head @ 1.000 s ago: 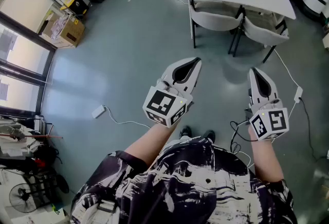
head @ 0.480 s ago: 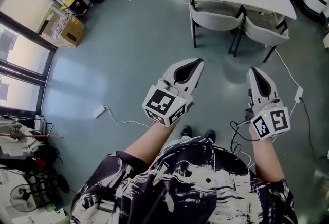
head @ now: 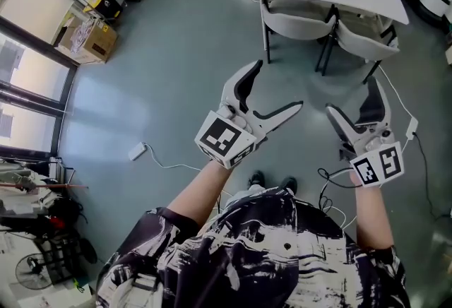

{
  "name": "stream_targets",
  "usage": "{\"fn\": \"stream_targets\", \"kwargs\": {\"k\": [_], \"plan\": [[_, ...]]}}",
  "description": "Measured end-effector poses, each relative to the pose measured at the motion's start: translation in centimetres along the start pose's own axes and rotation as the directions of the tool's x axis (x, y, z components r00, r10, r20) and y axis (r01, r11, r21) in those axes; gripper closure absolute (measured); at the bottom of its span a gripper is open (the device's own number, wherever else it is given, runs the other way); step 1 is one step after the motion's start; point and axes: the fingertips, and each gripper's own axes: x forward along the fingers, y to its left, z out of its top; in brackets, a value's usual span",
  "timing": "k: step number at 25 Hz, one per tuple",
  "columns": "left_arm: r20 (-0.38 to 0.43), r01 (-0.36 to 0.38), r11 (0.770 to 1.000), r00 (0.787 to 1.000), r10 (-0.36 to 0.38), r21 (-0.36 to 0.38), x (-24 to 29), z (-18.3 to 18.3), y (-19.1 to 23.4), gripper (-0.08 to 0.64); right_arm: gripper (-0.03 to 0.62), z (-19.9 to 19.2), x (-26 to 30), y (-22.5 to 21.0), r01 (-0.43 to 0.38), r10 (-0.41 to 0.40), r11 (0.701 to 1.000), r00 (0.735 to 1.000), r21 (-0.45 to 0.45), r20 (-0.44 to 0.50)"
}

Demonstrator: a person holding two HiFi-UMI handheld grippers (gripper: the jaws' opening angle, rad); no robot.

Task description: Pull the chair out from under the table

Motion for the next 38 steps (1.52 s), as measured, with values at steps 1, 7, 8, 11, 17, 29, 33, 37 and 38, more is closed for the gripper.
{"fn": "stream_targets", "kwargs": {"k": [1,7,8,11,17,29,33,37,38], "plan": [[-0.001,0.000,1.000,1.000,0.000,-0.002,0.2,-0.1,0.0,0.109,0.091,-0.1,-0.1,-0.3,0.001,-0.001,1.000,1.000,0.002,-0.001],[0.001,-0.023,1.000,1.000,0.023,-0.010,2.3,-0.6,-0.4,0.109,0.092,-0.5,-0.7,-2.6,-0.028,0.028,1.000,0.999,-0.008,-0.024],[0.002,-0.027,1.000,1.000,0.027,-0.010,2.8,-0.7,-0.5,0.109,0.091,-0.6,-0.8,-3.2,-0.034,0.034,0.999,0.999,-0.010,-0.028],[0.006,-0.043,0.999,0.999,0.043,-0.019,4.3,-1.0,-0.9,0.109,0.092,-0.7,-0.7,-4.7,-0.064,0.064,0.998,0.997,-0.018,-0.036],[-0.009,-0.055,0.998,0.998,0.055,-0.027,6.5,-1.8,0.4,0.109,0.092,-1.7,1.6,-7.8,-0.086,0.085,0.996,0.995,-0.011,-0.055],[-0.015,0.028,0.998,0.999,-0.029,-0.054,13.2,-5.1,15.2,0.110,0.092,-6.1,15.3,-13.7,-0.039,0.033,0.998,0.994,-0.058,-0.106],[-0.034,0.083,0.995,0.996,-0.085,-0.062,15.5,-5.9,21.1,0.110,0.092,-7.3,20.6,-16.1,-0.009,0.000,0.998,0.992,-0.070,-0.129],[-0.062,0.118,0.992,0.991,-0.121,-0.049,17.5,-7.1,25.3,0.110,0.092,-8.9,23.5,-18.7,0.021,-0.034,0.996,0.986,-0.082,-0.163],[-0.065,0.118,0.991,0.990,-0.122,-0.054,18.1,-7.4,26.0,0.110,0.093,-9.2,23.8,-19.4,0.027,-0.041,0.996,0.984,-0.082,-0.171]]}}
